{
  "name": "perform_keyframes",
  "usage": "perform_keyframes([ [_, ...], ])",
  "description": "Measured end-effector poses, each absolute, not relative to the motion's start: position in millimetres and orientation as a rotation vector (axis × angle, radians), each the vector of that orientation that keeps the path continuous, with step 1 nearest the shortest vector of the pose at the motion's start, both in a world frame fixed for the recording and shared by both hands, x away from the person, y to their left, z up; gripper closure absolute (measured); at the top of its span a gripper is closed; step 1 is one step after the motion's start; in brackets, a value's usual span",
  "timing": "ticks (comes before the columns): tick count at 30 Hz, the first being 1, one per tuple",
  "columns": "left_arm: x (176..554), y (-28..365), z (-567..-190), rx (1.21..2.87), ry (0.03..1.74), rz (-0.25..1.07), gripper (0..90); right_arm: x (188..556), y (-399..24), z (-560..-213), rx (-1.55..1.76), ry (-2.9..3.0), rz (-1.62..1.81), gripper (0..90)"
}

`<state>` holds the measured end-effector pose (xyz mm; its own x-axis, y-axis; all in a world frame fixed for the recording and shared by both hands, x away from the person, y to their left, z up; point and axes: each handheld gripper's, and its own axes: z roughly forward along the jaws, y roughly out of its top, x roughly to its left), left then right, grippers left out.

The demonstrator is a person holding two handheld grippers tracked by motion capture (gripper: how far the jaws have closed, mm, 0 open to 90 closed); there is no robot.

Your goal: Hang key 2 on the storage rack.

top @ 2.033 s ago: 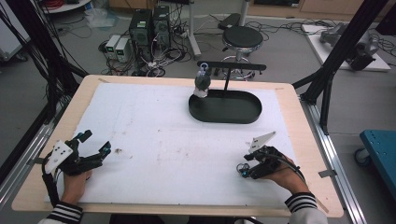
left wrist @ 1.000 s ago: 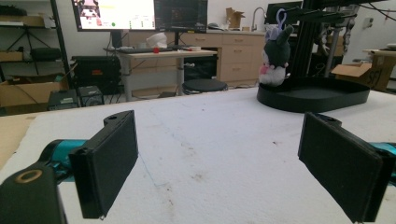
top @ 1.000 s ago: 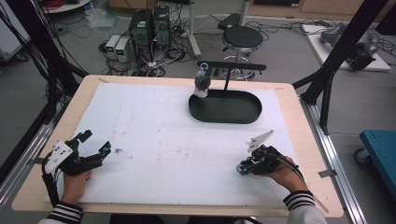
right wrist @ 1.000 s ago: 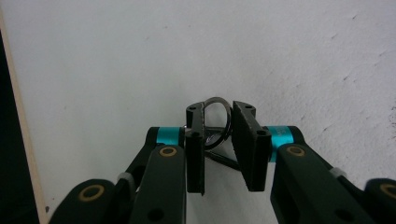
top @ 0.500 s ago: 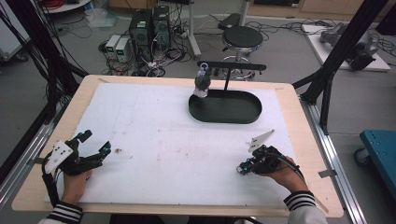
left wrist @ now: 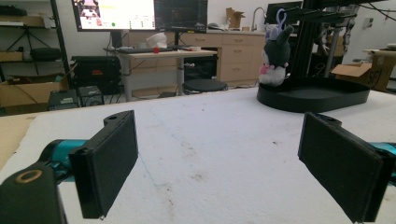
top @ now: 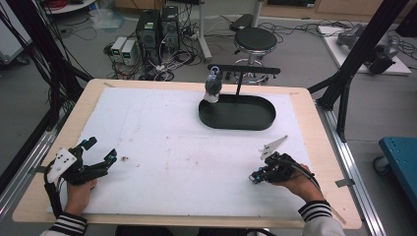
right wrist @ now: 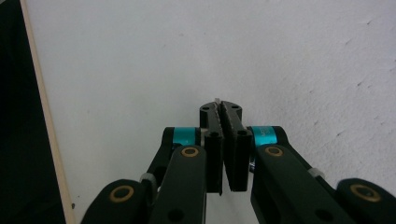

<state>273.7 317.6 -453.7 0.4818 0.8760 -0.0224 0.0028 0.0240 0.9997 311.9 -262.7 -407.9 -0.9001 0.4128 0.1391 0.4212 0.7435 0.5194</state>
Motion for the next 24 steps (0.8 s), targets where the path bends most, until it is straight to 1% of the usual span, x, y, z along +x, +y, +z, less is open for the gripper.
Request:
perform_keyframes([
  [24,273.8,317.6,-453.8,1.386,0.841,0.817,12.5,310.3,-266.7,-399.4,-0.769,-2.920,-0.948,89.0],
])
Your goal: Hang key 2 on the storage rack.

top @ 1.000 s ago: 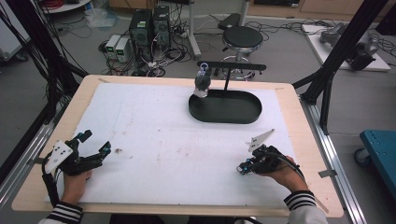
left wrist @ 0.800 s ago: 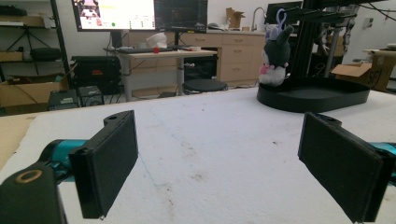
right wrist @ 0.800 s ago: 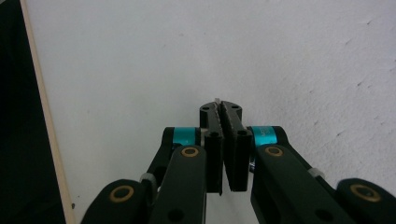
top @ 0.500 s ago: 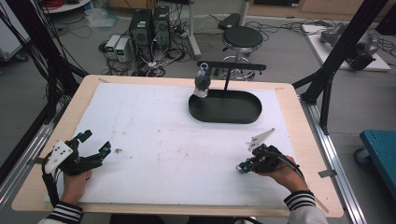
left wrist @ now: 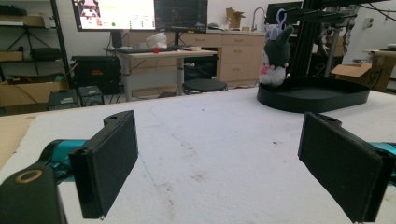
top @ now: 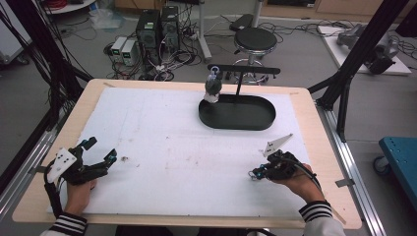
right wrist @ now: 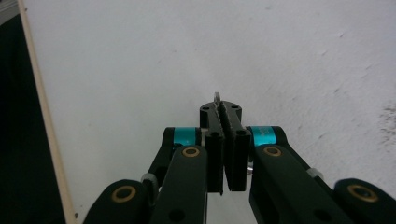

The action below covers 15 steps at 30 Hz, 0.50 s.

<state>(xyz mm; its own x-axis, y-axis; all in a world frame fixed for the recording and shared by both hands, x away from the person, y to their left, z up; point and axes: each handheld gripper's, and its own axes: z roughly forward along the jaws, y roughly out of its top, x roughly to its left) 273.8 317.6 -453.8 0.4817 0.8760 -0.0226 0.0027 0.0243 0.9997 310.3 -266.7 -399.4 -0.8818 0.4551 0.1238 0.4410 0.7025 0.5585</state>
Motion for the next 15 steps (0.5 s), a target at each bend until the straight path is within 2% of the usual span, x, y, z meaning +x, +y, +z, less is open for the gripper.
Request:
perform_keyframes([
  [15,274,318,-454,1.386,0.841,0.816,12.5,311,-271,-376,0.752,2.728,1.141,88.9],
])
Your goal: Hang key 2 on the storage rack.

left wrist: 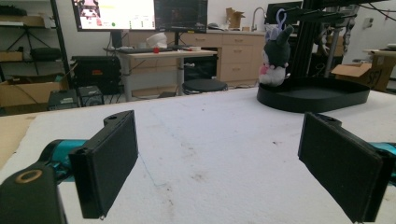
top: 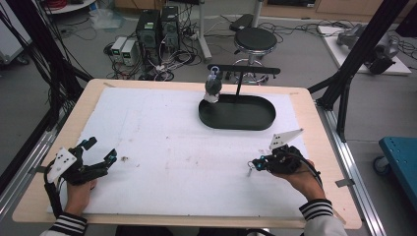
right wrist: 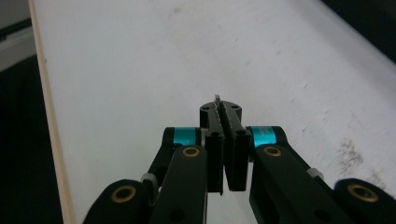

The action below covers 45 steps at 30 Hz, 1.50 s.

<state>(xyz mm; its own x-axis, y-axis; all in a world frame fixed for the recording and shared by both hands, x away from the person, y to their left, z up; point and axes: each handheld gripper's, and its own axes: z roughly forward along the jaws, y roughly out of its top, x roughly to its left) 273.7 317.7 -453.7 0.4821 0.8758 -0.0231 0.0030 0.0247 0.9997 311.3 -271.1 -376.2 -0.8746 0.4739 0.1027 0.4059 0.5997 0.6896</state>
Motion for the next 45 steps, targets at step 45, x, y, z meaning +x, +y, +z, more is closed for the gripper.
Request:
perform_keyframes([
  [45,274,318,-454,1.380,0.846,0.812,12.5,372,-261,-214,0.762,2.319,1.399,88.9],
])
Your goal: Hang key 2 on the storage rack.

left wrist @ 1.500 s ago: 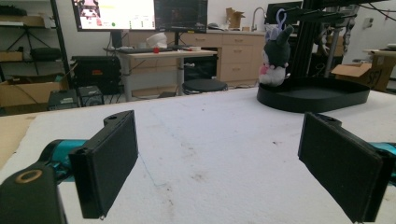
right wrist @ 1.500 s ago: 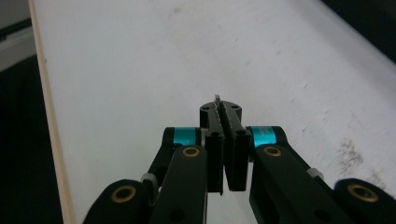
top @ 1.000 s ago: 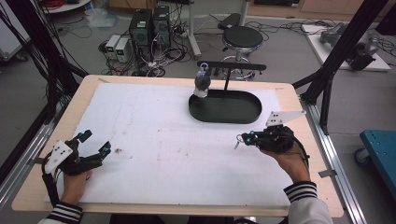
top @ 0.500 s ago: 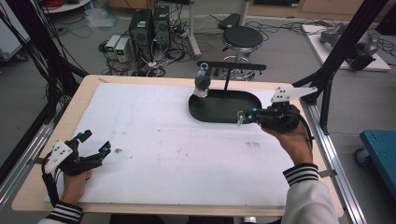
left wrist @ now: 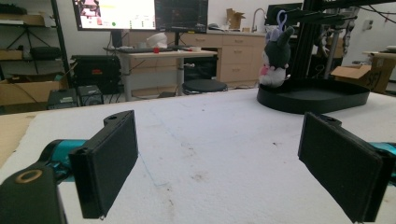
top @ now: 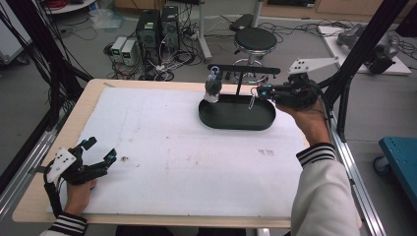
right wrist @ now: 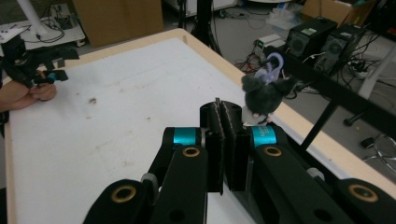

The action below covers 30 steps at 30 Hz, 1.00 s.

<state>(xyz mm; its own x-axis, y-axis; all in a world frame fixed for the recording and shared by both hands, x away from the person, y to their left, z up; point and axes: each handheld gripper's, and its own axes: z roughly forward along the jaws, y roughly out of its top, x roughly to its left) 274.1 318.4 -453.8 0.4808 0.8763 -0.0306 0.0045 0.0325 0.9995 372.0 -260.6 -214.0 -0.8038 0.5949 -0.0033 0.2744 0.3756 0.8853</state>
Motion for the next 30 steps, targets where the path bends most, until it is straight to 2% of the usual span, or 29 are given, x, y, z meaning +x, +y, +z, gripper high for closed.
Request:
perform_keyframes([
  [17,274,318,-454,1.381,0.847,0.813,12.5,428,-263,-187,0.804,2.309,1.336,88.8],
  [30,274,318,-454,1.386,0.846,0.814,12.5,464,-257,-190,0.827,2.365,1.234,88.8],
])
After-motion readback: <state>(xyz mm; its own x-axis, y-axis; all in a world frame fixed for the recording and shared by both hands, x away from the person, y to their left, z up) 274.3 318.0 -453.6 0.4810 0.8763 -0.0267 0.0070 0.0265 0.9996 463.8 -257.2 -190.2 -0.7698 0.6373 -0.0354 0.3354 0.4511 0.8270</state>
